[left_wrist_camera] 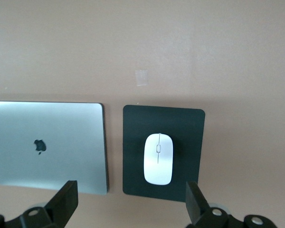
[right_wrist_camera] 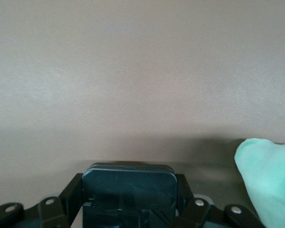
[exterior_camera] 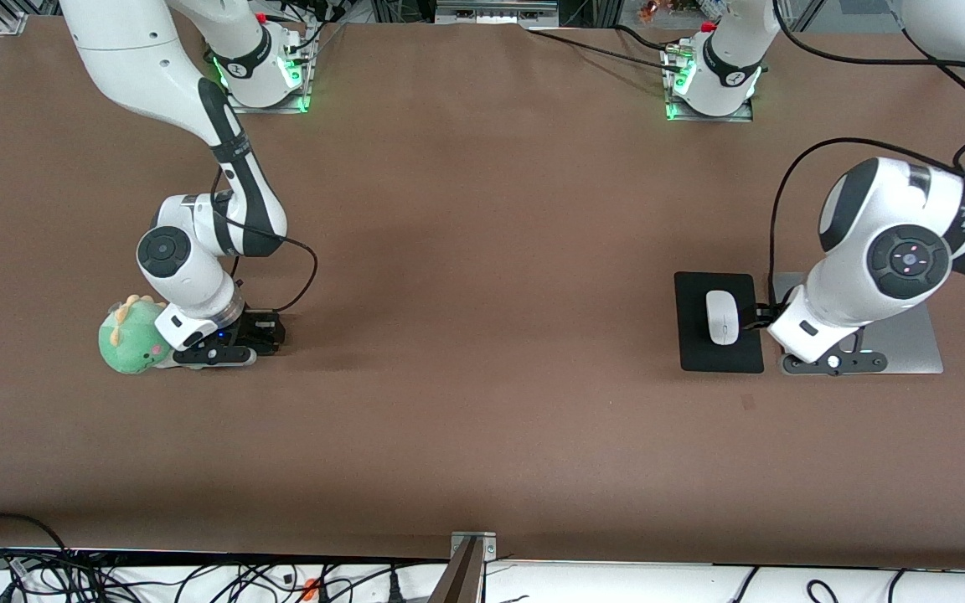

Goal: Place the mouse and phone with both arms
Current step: 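Open the left gripper while the right gripper carries the phone, then lower the phone beside the plush toy and open the right gripper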

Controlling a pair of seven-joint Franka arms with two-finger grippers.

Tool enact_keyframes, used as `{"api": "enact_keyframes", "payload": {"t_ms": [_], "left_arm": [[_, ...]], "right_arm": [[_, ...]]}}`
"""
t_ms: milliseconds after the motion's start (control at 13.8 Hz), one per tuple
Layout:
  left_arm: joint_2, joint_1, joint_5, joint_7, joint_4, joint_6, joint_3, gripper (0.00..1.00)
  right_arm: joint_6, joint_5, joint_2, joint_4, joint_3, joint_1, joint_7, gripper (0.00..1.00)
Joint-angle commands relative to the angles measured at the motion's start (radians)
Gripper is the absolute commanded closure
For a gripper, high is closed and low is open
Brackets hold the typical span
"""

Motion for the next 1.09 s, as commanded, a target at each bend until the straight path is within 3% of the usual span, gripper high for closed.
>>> {"api": "enact_keyframes", "payload": {"t_ms": [0, 72, 145, 725, 1014], "left_arm": [[-0.004, 0.006, -0.024, 0.003, 0.085, -0.088, -0.013, 0.0], [-0.006, 0.006, -0.024, 0.003, 0.097, -0.102, -0.013, 0.0], [-0.012, 0.008, -0.024, 0.001, 0.101, -0.107, -0.019, 0.0], [-0.018, 0.011, -0.09, 0.0, 0.245, -0.219, -0.022, 0.0], [-0.018, 0.012, -0.124, 0.0, 0.256, -0.239, -0.022, 0.0]], "right_arm": [[0.05, 0.017, 0.013, -0.008, 0.007, -0.015, -0.043, 0.49], [0.05, 0.019, 0.019, -0.008, 0.008, -0.015, -0.043, 0.14], [0.05, 0.019, 0.019, -0.008, 0.008, -0.015, -0.043, 0.0], [-0.044, 0.053, 0.003, 0.033, 0.014, -0.014, -0.045, 0.0], [-0.241, 0.103, -0.033, 0.135, 0.013, -0.015, -0.045, 0.0]]}}
